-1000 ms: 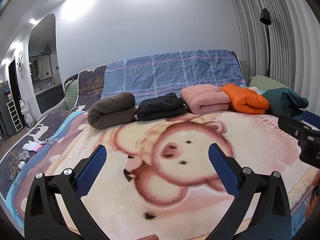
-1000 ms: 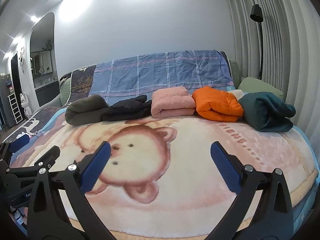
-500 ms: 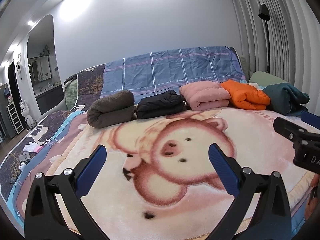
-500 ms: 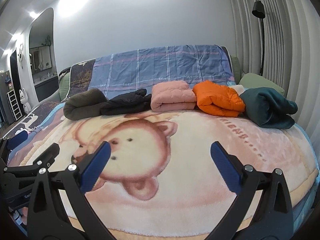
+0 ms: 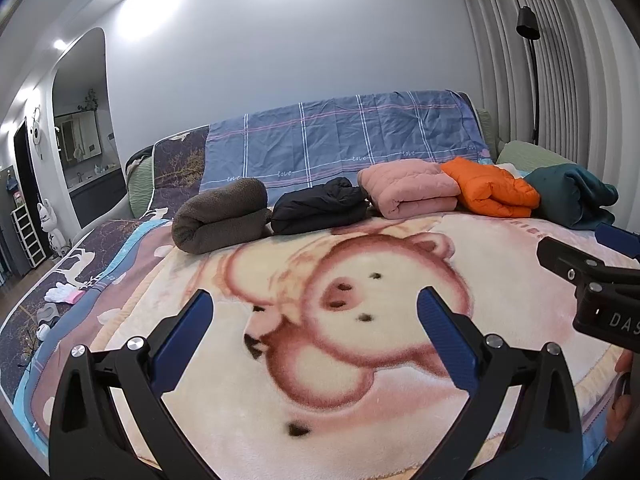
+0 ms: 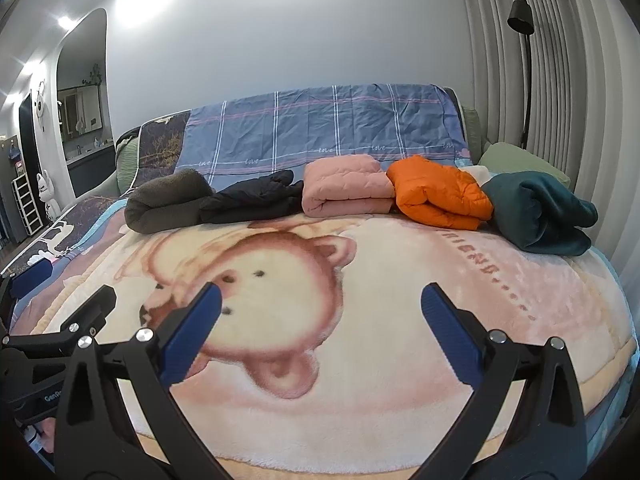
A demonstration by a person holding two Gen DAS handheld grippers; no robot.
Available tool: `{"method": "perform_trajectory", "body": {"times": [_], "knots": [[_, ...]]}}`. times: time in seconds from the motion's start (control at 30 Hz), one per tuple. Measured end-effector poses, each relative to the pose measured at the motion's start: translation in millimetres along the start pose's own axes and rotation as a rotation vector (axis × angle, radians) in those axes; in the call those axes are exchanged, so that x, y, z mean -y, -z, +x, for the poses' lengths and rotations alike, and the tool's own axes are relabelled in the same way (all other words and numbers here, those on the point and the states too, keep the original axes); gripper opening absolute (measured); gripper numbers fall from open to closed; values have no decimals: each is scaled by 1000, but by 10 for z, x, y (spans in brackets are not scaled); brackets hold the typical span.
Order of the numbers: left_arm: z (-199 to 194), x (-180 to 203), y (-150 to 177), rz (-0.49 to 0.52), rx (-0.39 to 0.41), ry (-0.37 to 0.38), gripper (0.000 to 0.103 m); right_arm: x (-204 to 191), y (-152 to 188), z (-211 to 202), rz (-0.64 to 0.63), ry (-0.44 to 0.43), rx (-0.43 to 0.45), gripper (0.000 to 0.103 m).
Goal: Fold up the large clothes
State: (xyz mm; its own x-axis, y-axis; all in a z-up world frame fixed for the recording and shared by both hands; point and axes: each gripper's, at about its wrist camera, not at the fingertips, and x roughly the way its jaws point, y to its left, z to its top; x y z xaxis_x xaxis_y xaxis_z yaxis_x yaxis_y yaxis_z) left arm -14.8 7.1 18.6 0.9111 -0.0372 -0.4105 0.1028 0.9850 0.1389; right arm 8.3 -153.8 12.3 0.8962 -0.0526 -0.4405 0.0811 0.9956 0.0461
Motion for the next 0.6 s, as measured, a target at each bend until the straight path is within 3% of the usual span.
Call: {"method": "perform_trajectory", "body": {"times": [0.6], "knots": [[-40,57,31,11,-18,-9,102,-13,38,-45,-5,-6,-7,101]]}}
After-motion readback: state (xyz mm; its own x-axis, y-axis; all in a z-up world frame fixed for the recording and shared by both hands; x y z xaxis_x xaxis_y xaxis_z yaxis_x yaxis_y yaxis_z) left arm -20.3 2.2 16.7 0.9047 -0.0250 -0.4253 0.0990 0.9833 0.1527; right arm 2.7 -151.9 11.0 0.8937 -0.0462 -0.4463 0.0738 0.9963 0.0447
